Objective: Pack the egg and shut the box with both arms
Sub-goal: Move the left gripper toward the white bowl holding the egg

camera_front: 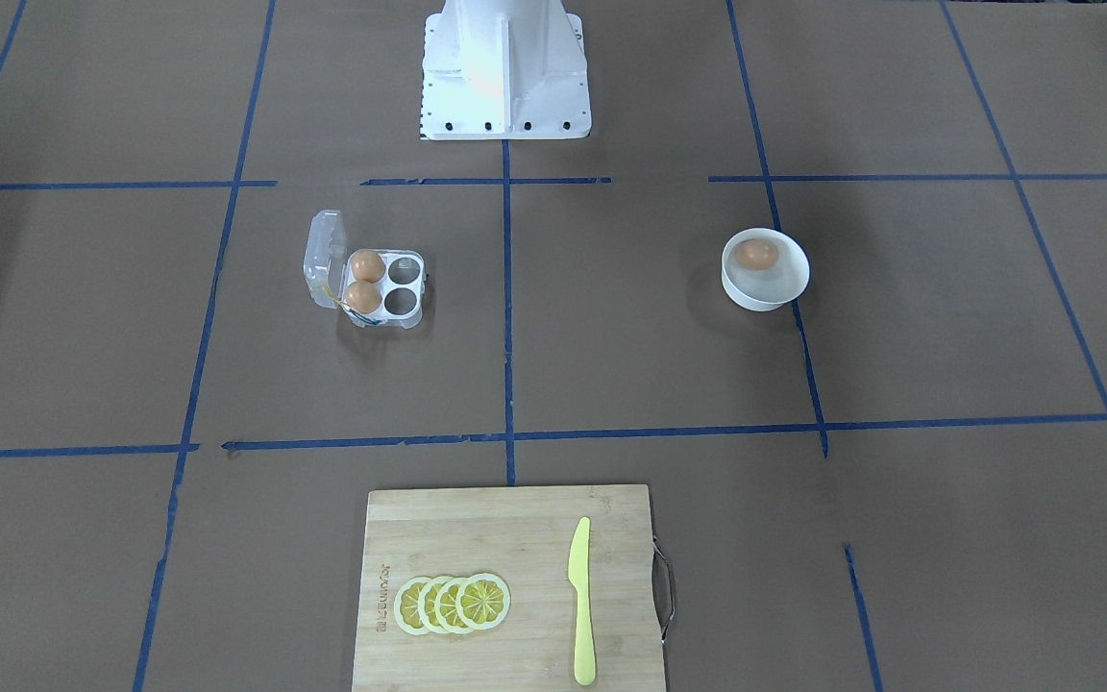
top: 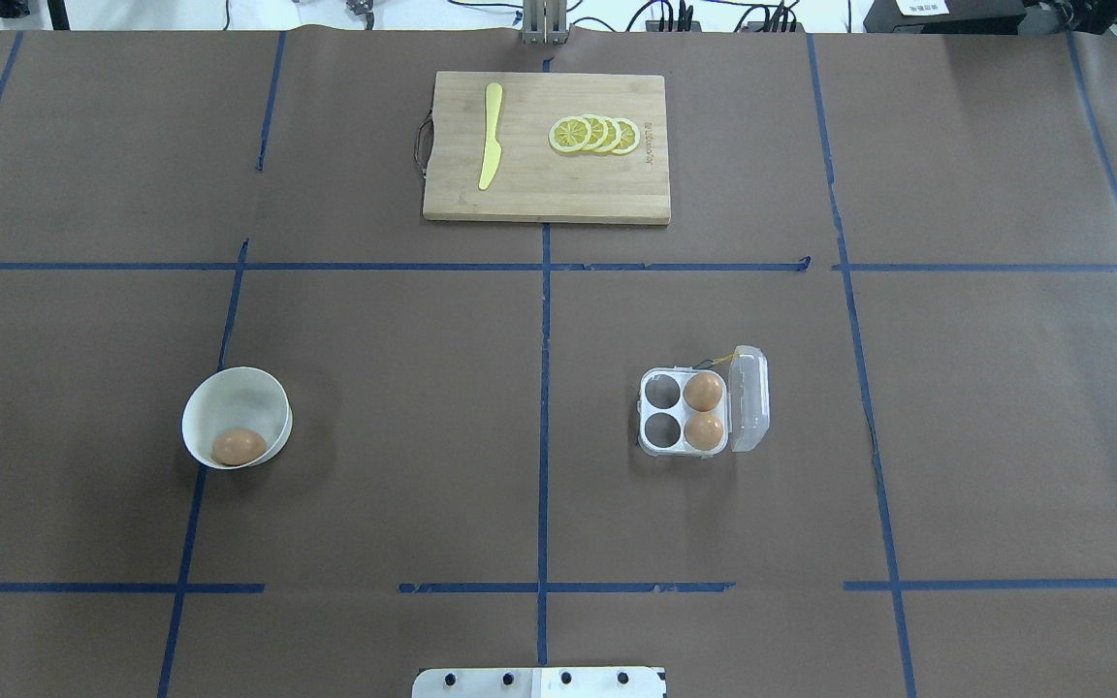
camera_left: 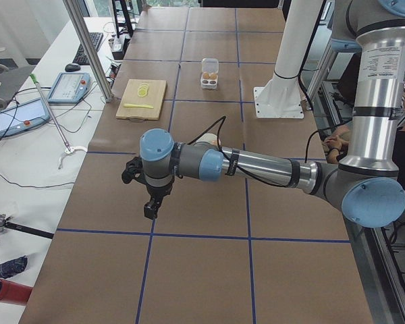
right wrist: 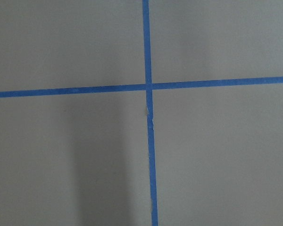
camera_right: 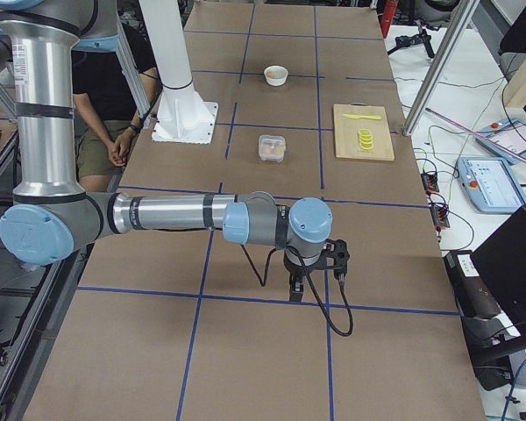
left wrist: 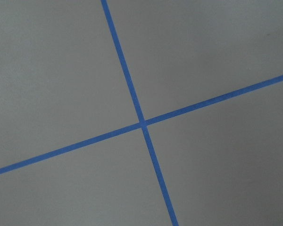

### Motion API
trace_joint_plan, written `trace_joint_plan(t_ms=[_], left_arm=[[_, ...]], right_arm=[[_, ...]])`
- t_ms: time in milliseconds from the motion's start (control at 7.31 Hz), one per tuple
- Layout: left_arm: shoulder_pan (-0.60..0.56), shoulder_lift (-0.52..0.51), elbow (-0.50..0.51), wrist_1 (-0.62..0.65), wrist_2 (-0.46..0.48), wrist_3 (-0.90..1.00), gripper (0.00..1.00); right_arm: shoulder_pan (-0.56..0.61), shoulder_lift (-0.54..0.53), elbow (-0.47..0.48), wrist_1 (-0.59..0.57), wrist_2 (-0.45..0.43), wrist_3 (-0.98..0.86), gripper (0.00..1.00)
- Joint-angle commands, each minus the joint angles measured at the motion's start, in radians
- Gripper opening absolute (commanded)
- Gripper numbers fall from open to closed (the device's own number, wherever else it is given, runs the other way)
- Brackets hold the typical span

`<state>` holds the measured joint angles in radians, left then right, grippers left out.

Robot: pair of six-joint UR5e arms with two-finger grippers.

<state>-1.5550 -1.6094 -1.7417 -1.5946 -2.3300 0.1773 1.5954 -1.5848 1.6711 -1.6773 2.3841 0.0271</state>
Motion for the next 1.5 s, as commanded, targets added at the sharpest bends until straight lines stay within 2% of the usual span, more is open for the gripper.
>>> trace_joint_plan(t_ms=[0,274,547,684,821,1094,1368], left_arm=[[0.057,-0.009,-0.097,-0.059,-0.006,-0.146,1.0],[0.229,-0.001,-0.194,-0.105,-0.002,-0.467,1.0],[0.364,0.055,-0.263,-0.249,0.001,-0.782,0.99],[0.462,0.055,-0.307,-0.272,0.017,-0.946,0.98],[0.574,0.052,-0.34,-0.283,0.102,-1.085,0.96],[0.763,0.016,-0.323,-0.324,0.277,-1.286,0.94],[0.854,-0.059,-0.253,-0.324,0.357,-1.361,0.94]], right_arm=[[0.0,0.028,-0.005,-0.001,0.004,0.037,1.0],[0.0,0.022,-0.004,-0.001,0.01,0.034,1.0],[0.0,0.025,-0.001,-0.001,0.01,0.036,1.0],[0.0,0.017,0.004,-0.001,0.017,0.033,1.0],[0.0,0.016,0.004,-0.002,0.017,0.033,1.0],[0.0,0.012,0.004,-0.001,0.017,0.027,1.0],[0.0,0.012,0.004,-0.001,0.017,0.027,1.0]])
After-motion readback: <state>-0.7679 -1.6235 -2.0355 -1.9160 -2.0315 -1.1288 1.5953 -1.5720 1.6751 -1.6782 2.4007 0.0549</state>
